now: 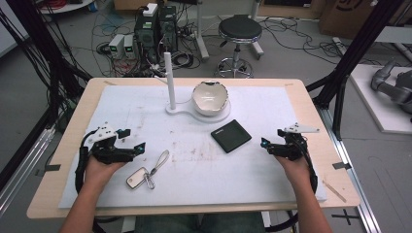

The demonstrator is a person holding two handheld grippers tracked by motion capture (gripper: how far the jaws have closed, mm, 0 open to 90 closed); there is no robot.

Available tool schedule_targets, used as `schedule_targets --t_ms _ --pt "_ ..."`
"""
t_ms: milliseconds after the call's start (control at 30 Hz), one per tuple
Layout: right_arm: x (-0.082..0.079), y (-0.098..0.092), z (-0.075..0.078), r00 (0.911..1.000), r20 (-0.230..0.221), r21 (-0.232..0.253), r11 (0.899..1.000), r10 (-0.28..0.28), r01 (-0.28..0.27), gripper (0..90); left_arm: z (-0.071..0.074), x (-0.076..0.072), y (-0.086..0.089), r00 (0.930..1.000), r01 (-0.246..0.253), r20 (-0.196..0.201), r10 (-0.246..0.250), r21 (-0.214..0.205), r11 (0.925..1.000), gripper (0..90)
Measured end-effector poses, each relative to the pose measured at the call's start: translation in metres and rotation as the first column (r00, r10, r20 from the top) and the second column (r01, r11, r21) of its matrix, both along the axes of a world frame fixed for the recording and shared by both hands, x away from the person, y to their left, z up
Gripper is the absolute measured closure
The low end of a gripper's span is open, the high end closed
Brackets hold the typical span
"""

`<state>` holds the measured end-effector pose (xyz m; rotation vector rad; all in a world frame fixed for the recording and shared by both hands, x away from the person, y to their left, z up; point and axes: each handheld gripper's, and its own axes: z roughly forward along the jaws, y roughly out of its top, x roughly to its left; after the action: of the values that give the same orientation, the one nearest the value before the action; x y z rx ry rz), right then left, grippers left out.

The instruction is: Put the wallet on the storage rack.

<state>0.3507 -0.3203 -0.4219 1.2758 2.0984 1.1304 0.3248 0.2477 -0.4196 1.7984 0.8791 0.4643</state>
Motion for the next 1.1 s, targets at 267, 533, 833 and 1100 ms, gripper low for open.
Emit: schedule_targets --t_ms 267,533,833,1100 --pt "0.002 0.004 0.004 1.0 0.006 0.005 1.0 0.005 -0.005 20.1 0.0 -0.001 0.0 1.0 0.003 0.004 -0.003 -0.006 1.0 15.3" --pt "0.017 0.013 0.011 0.9995 0.019 0.04 0.999 0.026 -0.027 20.1 0.0 -0.003 0.003 0.9997 0.001 0.023 -0.001 -0.005 1.0 15.3" --pt "0.038 0.024 0.016 0.9993 -0.018 0.033 0.999 0.033 -0.032 20.1 0.0 -0.003 0.002 0.9996 -0.003 0.027 0.003 -0.001 1.0 15.3" --pt "0.059 0.048 0.012 0.9944 -0.066 -0.025 0.996 0.083 -0.085 20.1 0.0 -0.003 0.002 0.9994 -0.01 0.032 0.01 -0.007 0.9999 15.3"
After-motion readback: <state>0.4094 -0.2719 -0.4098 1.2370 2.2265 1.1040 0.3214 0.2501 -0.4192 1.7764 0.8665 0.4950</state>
